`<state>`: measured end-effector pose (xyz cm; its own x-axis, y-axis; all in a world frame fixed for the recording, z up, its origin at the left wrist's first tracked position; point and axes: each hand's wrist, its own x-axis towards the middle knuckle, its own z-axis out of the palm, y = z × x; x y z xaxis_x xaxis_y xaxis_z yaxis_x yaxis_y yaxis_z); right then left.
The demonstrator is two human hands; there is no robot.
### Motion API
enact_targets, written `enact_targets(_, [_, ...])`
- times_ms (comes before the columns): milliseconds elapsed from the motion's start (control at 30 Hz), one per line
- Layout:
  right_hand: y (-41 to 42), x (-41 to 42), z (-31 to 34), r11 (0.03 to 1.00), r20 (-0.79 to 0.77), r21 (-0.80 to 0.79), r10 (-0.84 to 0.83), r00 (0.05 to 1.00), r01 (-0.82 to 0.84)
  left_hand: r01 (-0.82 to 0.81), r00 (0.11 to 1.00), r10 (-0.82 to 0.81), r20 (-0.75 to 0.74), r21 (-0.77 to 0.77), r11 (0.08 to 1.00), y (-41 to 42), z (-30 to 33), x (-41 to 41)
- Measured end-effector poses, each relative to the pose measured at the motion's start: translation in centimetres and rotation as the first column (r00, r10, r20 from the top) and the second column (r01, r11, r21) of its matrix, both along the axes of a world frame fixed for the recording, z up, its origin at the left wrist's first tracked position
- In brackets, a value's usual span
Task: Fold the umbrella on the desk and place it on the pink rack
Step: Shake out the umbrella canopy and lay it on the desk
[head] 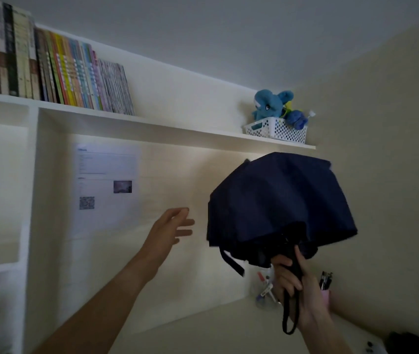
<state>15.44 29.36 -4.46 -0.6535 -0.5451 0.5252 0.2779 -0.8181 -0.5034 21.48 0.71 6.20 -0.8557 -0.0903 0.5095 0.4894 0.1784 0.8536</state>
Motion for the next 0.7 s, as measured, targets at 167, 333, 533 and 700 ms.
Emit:
enact_targets(167, [-0.2,0.1,-1.1,0.978,0.022,-0.103,0.185,0.982,-0.182,0.096,0.995,-0.096,0.0,-0.069,0.993,1.5,-0.7,1.2])
enact_targets(333, [-0.5,0.1,-1.9,0.974,0.026,-0.113,0.202,0.979,-0.198,0.219,0.975,-0.21,0.075,-0.147,0.965,2.2,-1.6,2.1])
enact_targets(533, [-0.8,-0.4,-3.0,0.962,0.087,-0.105,0.26,0.962,-0.25,0.344,0.937,-0.342,0.075,-0.027,0.938,2.2,-2.9,2.4])
enact_targets(700, [-1.2,-0.5,-4.0,0.975,0.072,-0.068,0.219,0.973,-0.214,0.388,0.921,-0.387,0.034,-0.016,0.922,1.4,-3.9,1.7])
